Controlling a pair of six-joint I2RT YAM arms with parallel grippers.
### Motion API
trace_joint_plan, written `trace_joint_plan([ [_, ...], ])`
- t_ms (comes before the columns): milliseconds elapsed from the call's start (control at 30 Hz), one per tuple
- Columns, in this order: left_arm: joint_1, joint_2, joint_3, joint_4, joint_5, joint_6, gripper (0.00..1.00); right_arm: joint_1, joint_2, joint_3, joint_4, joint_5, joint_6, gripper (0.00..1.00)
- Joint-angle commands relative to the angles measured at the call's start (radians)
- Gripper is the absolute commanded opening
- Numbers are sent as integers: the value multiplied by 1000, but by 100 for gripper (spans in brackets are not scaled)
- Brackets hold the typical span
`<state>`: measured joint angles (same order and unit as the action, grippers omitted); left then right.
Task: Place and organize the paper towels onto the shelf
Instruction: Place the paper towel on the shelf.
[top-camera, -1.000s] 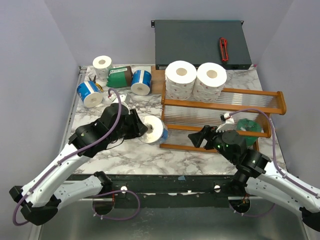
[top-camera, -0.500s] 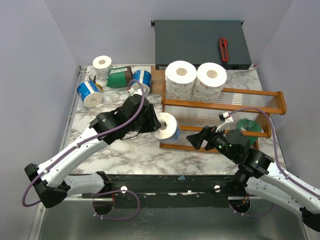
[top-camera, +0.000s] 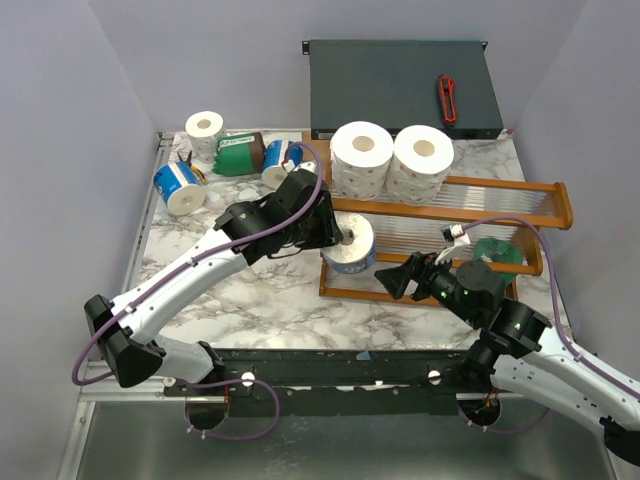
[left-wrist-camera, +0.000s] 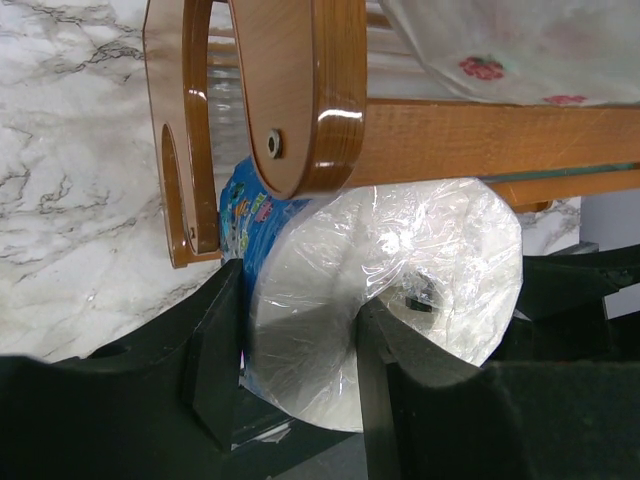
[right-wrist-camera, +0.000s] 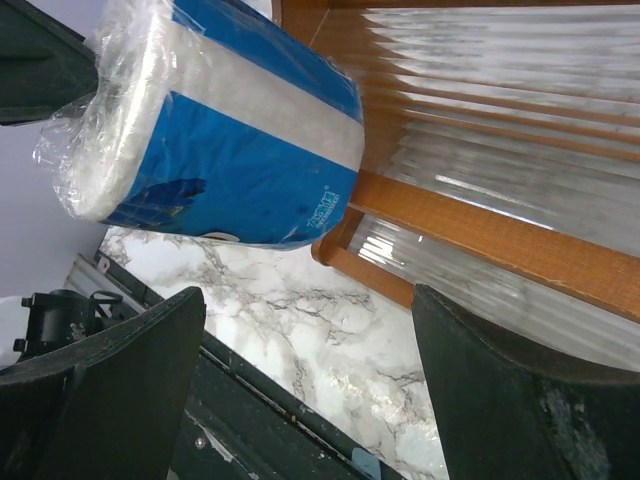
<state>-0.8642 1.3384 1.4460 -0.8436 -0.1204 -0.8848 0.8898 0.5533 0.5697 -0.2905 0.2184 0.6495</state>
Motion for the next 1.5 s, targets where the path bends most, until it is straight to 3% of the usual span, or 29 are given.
trace_joint_plan([
  [0, -4, 16, 37, 37, -13, -33, 9, -2, -9, 11, 6, -18, -24, 87],
  [400, -4, 59, 61, 38, -24, -80, 14, -3, 42, -29, 170, 1, -86, 87],
  [633, -4, 62, 69, 35, -20, -82, 17, -3, 115, -22, 207, 71, -119, 93],
  [1000, -4, 71, 65, 44, -2, -77, 18, -3, 141, -94, 404, 85, -166, 94],
  [1467, -4, 76, 51, 64, 23, -68, 25, -2, 206, -93, 444, 238, -139, 98],
])
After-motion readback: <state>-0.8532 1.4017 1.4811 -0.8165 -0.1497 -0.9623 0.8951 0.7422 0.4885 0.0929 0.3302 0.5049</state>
